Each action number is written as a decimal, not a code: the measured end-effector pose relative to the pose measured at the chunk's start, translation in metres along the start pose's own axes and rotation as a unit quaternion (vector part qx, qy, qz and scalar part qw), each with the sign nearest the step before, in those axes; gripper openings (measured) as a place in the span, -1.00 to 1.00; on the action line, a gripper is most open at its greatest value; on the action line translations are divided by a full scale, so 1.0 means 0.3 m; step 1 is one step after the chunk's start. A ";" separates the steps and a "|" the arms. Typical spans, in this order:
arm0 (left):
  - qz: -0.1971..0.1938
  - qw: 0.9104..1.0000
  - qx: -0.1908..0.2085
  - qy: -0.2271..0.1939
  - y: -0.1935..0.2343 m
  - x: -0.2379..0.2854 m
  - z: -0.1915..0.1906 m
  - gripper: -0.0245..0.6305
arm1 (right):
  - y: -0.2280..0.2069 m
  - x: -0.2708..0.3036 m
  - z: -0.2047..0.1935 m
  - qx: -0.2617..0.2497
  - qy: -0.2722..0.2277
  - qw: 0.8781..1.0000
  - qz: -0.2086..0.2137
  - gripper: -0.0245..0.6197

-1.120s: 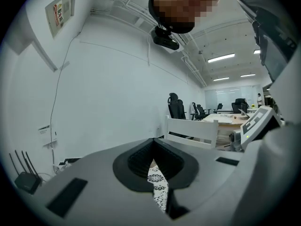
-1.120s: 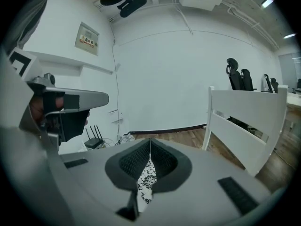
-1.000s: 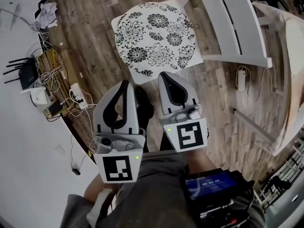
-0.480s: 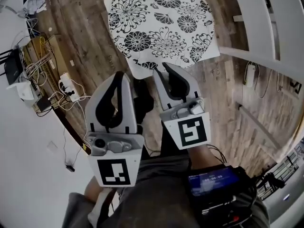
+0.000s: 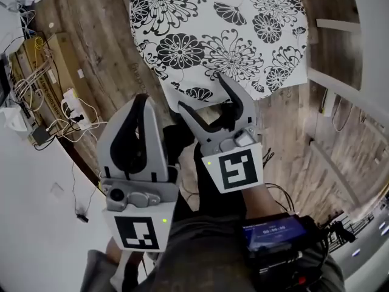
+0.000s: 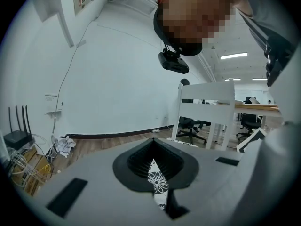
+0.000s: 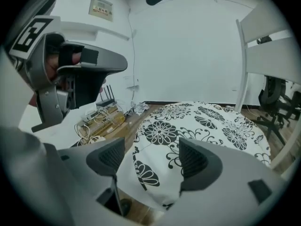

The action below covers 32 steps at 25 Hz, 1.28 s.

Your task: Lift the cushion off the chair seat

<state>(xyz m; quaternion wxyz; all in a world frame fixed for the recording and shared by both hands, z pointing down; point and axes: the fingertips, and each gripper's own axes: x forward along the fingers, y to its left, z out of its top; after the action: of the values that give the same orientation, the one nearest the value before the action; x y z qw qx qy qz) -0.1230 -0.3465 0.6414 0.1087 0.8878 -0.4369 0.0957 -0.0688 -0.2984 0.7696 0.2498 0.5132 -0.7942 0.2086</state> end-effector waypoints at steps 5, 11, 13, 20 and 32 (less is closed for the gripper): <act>0.005 1.000 -0.005 0.016 0.023 0.020 -0.076 -0.91 | -0.003 0.084 -0.102 -0.046 0.047 0.998 -0.024 0.35; 0.019 0.999 -0.014 0.023 0.074 0.018 -0.087 -0.91 | -0.030 0.140 -0.169 -0.046 0.098 0.994 -0.023 0.36; 0.024 0.999 -0.015 0.022 0.080 0.017 -0.074 -0.91 | -0.033 0.136 -0.163 -0.052 0.105 0.993 -0.022 0.27; 0.037 0.999 -0.011 0.022 0.054 0.032 -0.036 -0.91 | -0.088 0.124 -0.157 -0.061 0.103 0.992 -0.044 -0.54; 0.068 0.998 0.006 0.001 0.056 -0.052 0.187 -0.91 | -0.106 0.002 0.166 -0.074 0.023 0.996 -0.046 -0.81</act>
<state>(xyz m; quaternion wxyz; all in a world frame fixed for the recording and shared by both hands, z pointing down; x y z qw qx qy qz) -0.1415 -0.3602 0.5855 0.0969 0.8568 -0.4953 0.1060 -0.0490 -0.3403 0.7330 0.3143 0.5245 -0.7771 0.1492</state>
